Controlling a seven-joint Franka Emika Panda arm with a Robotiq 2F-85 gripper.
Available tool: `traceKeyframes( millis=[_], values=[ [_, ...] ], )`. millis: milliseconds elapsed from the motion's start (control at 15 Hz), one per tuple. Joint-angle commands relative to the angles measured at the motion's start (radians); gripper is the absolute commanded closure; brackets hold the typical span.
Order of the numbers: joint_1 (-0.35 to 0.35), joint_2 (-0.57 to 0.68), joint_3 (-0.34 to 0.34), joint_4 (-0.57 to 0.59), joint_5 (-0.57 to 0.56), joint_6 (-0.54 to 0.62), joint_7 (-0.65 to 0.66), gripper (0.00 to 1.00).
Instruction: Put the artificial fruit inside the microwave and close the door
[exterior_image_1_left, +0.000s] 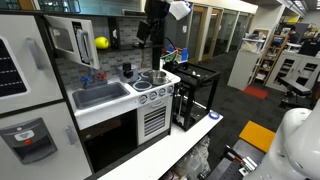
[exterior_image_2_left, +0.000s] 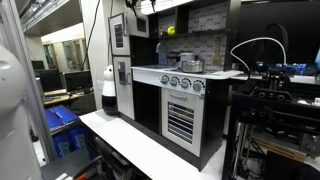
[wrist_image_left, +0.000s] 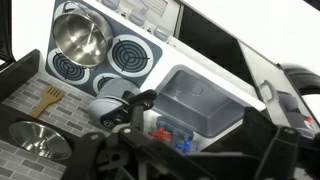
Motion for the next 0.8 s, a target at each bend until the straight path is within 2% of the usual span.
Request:
traceKeyframes(
  millis=[0, 667, 733],
  values=[
    [-0.006, -0.01, -0.01, 0.028, 0.072, -0.076, -0.064, 0.0],
    [0.007, 0.067, -0.017, 0.161, 0.289, -0.094, -0.203, 0.0],
    [-0.001, 0.031, -0.003, 0.111, 0.246, -0.069, -0.157, 0.0]
  ],
)
